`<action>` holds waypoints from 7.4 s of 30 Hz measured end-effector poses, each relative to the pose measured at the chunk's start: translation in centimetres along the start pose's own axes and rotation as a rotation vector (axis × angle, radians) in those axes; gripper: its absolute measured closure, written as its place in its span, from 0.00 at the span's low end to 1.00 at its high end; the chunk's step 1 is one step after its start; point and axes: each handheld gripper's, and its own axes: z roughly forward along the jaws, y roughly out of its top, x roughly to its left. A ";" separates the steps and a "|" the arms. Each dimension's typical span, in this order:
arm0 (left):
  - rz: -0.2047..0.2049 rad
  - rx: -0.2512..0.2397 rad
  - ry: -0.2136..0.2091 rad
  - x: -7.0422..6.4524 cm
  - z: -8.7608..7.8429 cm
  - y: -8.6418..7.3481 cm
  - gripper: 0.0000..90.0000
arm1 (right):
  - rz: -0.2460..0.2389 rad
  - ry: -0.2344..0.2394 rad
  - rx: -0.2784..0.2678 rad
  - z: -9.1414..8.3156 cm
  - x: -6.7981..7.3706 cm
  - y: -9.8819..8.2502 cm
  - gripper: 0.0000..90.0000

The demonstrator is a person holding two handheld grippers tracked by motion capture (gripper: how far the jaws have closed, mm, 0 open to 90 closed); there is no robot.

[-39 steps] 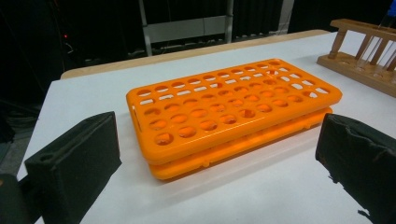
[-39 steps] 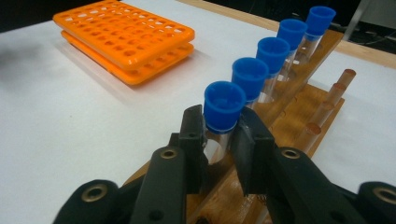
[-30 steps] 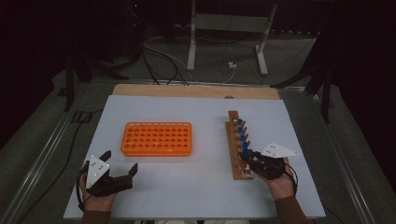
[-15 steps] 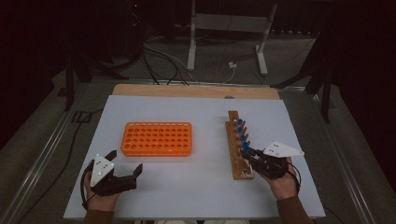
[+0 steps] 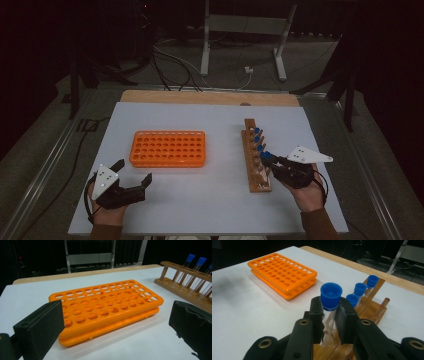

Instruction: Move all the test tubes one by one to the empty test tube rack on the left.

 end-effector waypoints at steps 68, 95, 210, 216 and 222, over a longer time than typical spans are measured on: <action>0.128 0.039 -0.267 -9.2 8.9 4.6 0.07 | -0.024 0.152 0.005 5.6 4.3 5.1 0.85; 0.146 0.027 -0.371 -12.8 10.9 4.9 0.71 | -0.046 0.215 0.021 7.8 7.2 5.9 0.85; 0.148 0.163 -0.153 -8.7 15.4 0.3 0.87 | 0.028 0.200 -0.069 4.7 4.7 1.5 0.00; 0.138 0.160 -0.147 -8.7 15.3 0.2 0.87 | 0.029 0.199 -0.072 4.6 4.6 1.6 0.00; 0.108 0.167 -0.161 -8.5 15.3 0.4 0.81 | 0.025 0.199 -0.070 4.6 4.7 1.6 0.00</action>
